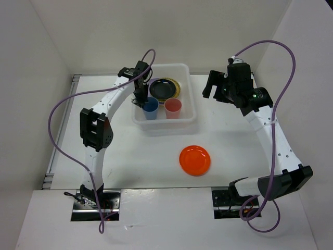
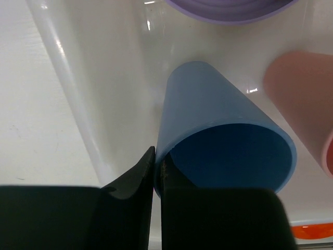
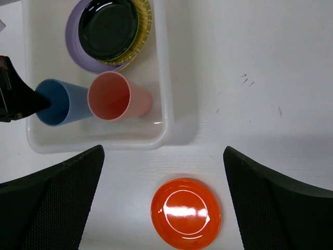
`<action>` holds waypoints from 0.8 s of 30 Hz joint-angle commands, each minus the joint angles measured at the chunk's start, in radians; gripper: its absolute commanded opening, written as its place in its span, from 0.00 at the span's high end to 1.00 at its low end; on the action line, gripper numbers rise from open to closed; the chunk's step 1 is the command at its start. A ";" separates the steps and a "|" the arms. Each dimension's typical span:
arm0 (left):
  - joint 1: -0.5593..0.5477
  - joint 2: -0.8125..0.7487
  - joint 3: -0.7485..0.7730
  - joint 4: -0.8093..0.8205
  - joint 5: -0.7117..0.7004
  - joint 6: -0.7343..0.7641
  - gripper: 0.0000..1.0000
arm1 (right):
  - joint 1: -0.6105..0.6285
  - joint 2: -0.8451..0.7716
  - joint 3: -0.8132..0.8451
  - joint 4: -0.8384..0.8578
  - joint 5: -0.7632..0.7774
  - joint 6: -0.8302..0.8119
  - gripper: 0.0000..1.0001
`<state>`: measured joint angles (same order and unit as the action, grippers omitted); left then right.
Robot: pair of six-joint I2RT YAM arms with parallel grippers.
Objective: Place the mixed dishes into the plastic bin
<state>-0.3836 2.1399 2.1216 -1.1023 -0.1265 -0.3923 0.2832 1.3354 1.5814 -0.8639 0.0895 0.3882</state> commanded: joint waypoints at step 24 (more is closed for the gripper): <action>-0.159 -0.185 0.330 -0.199 -0.089 -0.059 0.51 | -0.003 -0.077 -0.004 0.026 -0.019 0.009 0.00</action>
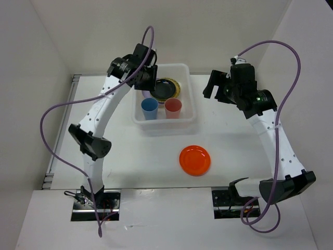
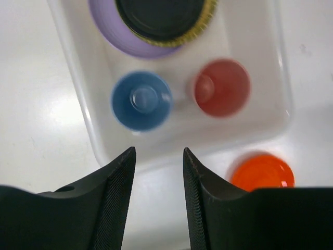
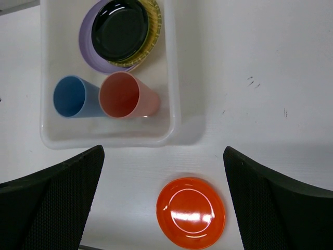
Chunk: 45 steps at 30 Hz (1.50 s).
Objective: Place the mixed dishes into the plastic bin
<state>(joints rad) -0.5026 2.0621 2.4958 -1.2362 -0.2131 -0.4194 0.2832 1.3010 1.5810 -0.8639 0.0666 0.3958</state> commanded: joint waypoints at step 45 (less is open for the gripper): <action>-0.424 -0.338 -1.683 1.525 0.443 -0.763 0.40 | -0.042 -0.164 -0.076 0.217 -0.063 0.026 0.00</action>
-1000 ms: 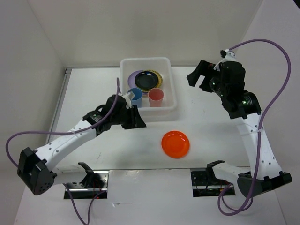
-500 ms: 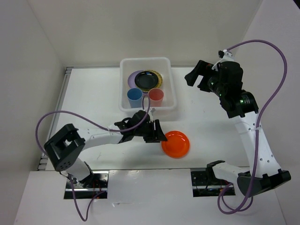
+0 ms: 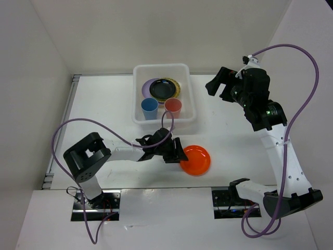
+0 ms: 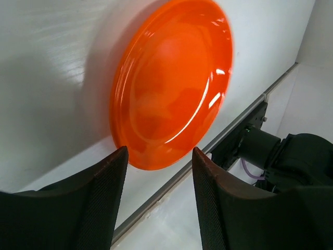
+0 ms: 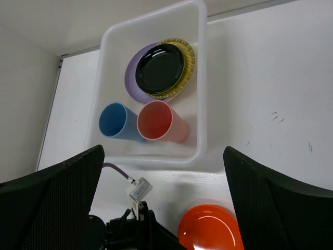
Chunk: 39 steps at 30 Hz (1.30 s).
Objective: Place the mixed dishes into the plastic bin
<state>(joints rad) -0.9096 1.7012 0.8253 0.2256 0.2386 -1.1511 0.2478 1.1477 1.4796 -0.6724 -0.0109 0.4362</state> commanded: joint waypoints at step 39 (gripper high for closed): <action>-0.017 0.012 -0.066 -0.062 -0.127 0.005 0.49 | -0.007 -0.020 0.016 0.025 0.003 -0.014 0.00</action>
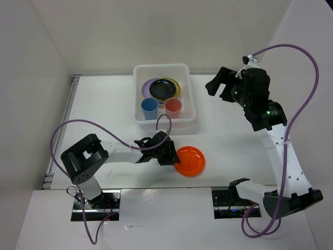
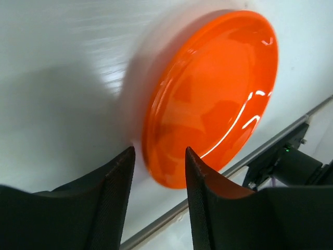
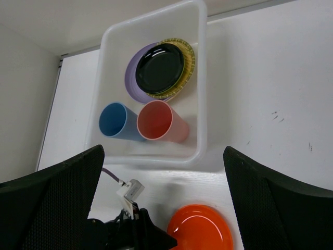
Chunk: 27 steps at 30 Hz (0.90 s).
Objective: Place the mixed dishes into the plastic bin
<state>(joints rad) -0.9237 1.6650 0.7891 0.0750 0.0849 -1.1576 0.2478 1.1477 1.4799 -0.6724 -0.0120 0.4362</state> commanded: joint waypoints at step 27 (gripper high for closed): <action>0.031 -0.336 0.383 -0.276 -0.097 0.252 1.00 | -0.200 -0.062 0.030 0.080 -0.065 -0.008 0.00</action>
<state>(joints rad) -0.9249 1.4471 0.9699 -0.1154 0.0551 -1.0248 0.0917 1.1328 1.4849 -0.6704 -0.0250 0.4202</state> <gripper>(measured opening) 0.017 0.997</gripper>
